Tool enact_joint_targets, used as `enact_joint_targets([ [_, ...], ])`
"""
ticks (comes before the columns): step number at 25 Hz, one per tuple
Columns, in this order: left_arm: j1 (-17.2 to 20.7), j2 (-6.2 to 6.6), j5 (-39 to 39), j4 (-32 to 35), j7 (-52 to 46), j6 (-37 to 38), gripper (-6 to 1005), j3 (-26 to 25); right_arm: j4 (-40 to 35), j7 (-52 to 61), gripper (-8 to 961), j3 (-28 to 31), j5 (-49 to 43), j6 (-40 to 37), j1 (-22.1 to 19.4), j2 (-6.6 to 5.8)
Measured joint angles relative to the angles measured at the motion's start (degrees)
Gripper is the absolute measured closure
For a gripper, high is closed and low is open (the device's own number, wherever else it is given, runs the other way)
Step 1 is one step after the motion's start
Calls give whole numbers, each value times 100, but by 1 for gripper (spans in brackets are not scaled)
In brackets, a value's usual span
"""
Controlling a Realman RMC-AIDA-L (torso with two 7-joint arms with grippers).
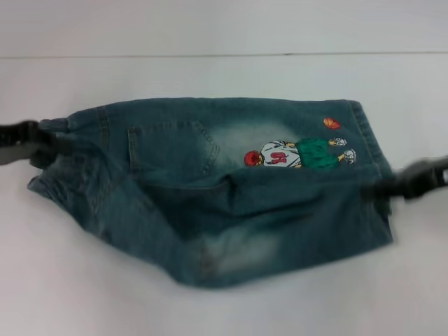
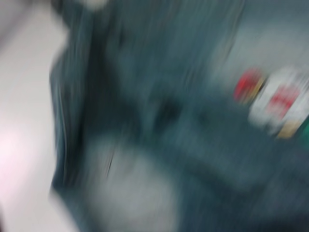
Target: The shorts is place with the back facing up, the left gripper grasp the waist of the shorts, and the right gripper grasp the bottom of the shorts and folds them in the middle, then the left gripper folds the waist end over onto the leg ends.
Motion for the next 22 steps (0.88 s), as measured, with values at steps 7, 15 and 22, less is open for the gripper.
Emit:
enact_joint_targets([
  [7, 141, 33, -653, -814, 182, -1073, 963, -370, 773, -575, 925, 304, 1452, 1723, -335, 16],
  [15, 360, -69, -1390, -1051, 526, -2041, 941, -375, 1077, -1445, 899, 303, 2193, 3565, -276, 478],
  [22, 463, -125, -1474, -1160, 733, -2786, 922, -346, 1249, -2084, 877, 262, 3094, 4166, -251, 622],
])
